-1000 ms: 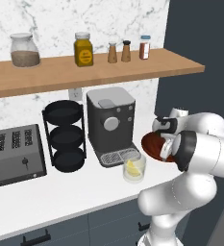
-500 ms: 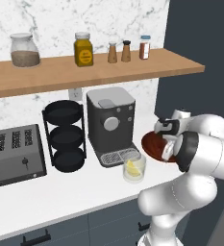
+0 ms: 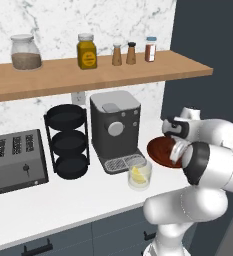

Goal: Grab a lemon wedge from the fridge and one ice cube from the ice bowl, and put them in the glass of lemonade.

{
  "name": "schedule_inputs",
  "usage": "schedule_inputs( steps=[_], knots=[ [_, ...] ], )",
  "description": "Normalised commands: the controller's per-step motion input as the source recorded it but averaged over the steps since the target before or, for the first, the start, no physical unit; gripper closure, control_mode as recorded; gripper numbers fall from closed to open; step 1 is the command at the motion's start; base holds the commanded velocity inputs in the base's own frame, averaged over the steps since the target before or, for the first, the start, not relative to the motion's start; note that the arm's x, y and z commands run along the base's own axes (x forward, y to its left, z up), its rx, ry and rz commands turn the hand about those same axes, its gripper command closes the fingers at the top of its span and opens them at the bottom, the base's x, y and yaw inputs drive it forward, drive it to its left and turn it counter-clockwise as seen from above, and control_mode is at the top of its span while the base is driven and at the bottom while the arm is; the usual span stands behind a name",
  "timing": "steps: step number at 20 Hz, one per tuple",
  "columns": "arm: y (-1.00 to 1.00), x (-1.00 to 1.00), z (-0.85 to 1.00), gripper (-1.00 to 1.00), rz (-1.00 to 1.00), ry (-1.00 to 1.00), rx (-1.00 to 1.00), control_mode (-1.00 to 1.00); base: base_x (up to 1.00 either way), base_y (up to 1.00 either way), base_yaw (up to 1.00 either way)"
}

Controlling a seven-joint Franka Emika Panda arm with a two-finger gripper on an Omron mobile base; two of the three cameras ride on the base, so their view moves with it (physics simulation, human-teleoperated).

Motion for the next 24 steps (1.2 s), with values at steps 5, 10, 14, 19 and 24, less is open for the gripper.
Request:
schedule_inputs(
  steps=[5, 10, 14, 19, 24],
  knots=[
    [-0.07, 0.11, 0.44, -1.00, 0.00, 0.00, -0.04, -1.00, 0.00, 0.00, 0.00],
    [-0.12, 0.33, 0.04, -1.00, 0.00, 0.00, -0.03, -1.00, 0.00, 0.00, 0.00],
    [-0.32, 0.46, 0.00, -1.00, 0.00, -0.01, 0.00, -1.00, 0.00, 0.00, 0.00],
    [-0.35, 0.45, 0.00, -1.00, 0.00, -0.02, 0.00, -1.00, 0.00, 0.00, 0.00],
    [-0.15, 0.21, 0.00, -1.00, 0.00, 0.00, 0.00, -1.00, 0.00, 0.00, 0.00]
  ],
)
